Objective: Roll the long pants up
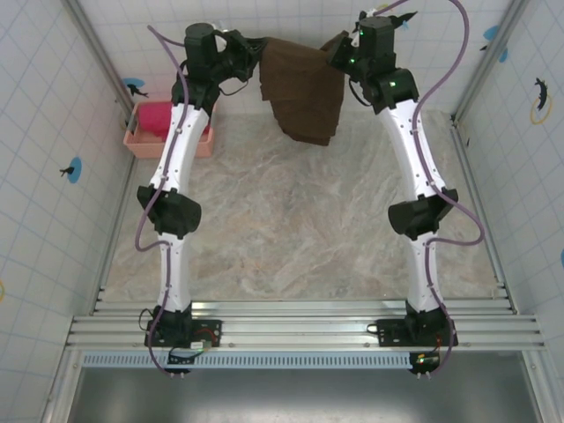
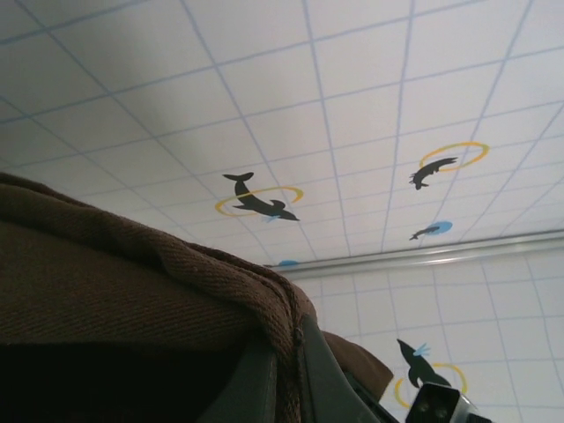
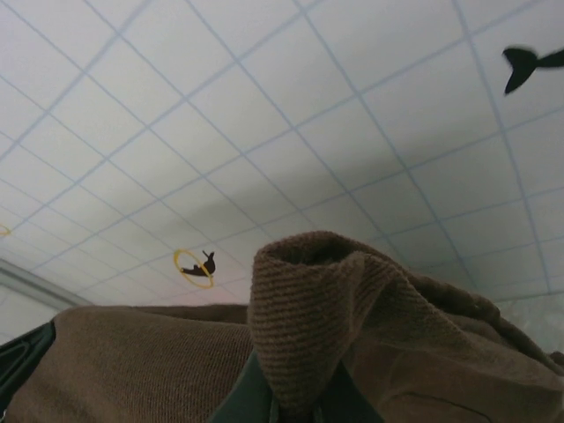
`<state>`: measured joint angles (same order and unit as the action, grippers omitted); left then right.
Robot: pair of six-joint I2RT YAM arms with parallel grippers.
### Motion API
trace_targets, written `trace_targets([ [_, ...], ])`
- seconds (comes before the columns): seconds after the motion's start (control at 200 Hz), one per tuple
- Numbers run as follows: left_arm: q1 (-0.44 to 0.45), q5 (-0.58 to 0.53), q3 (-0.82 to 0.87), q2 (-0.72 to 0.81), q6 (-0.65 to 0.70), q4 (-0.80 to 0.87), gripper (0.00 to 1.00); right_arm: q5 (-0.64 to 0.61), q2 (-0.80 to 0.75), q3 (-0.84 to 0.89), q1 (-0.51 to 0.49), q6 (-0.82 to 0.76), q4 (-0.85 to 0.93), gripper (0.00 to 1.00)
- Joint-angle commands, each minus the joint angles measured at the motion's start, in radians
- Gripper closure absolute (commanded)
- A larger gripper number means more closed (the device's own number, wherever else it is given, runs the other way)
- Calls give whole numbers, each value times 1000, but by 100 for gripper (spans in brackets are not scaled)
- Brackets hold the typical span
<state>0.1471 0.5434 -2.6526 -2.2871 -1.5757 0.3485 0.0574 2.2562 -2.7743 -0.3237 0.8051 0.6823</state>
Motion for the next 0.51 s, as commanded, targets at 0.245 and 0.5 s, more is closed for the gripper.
trace_targets([
  [0.245, -129, 31, 956, 654, 118, -338, 100, 87, -389, 656, -91, -113, 212, 100],
  [0.5, -126, 69, 1693, 1117, 275, -107, 100, 60, -869, 1692, -263, 108, -5, 100],
])
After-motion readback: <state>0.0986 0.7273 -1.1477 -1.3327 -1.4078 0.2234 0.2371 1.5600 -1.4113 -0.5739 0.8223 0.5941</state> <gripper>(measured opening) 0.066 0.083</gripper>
